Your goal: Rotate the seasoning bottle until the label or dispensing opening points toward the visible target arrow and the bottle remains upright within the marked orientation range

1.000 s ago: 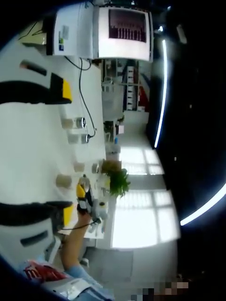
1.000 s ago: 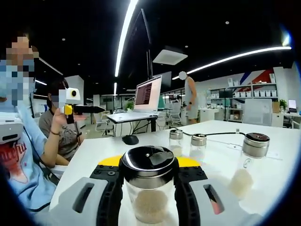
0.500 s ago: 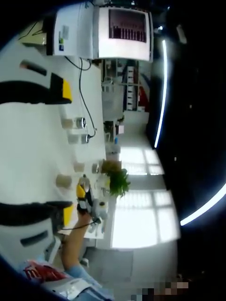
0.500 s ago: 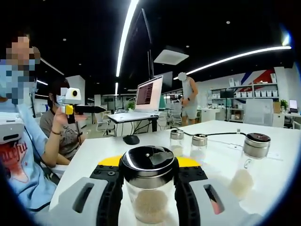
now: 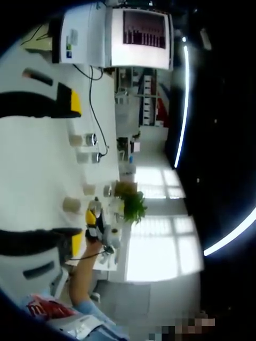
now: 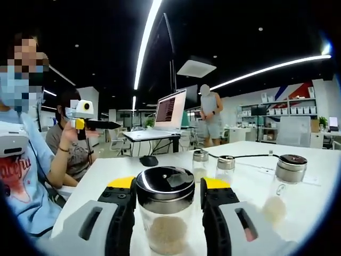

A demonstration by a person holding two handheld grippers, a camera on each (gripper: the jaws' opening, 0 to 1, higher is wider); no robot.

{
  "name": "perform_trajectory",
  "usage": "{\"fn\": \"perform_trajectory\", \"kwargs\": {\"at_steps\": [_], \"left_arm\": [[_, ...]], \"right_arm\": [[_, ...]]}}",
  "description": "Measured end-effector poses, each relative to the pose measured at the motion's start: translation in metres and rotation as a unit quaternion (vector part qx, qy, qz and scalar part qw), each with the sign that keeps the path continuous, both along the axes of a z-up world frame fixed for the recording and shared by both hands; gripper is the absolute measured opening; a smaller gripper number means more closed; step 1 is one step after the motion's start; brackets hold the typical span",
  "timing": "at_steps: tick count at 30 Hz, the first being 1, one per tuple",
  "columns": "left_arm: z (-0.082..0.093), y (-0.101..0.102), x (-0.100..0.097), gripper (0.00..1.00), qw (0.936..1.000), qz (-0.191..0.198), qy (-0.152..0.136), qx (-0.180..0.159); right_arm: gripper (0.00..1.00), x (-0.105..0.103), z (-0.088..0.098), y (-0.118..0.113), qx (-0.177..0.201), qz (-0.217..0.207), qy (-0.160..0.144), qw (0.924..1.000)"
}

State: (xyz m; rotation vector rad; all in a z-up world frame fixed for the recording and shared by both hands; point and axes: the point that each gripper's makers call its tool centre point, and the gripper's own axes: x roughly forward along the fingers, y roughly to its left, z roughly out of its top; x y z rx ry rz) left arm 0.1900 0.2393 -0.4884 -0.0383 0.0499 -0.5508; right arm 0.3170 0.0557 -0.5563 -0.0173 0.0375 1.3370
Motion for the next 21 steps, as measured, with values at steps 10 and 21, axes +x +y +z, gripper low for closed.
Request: {"fn": "perform_trajectory", "kwargs": {"at_steps": [10,21], "left_arm": [[0.000,0.000,0.000,0.90,1.0000,0.000,0.000,0.000],[0.003,-0.005,-0.001,0.90,0.9999,-0.011,-0.005,-0.007]], "right_arm": [[0.81,0.000,0.012,-0.011,0.009,-0.035,-0.005,0.9993],[0.99,-0.006,0.015,-0.031,-0.005,-0.077,-0.034,0.9965]]}}
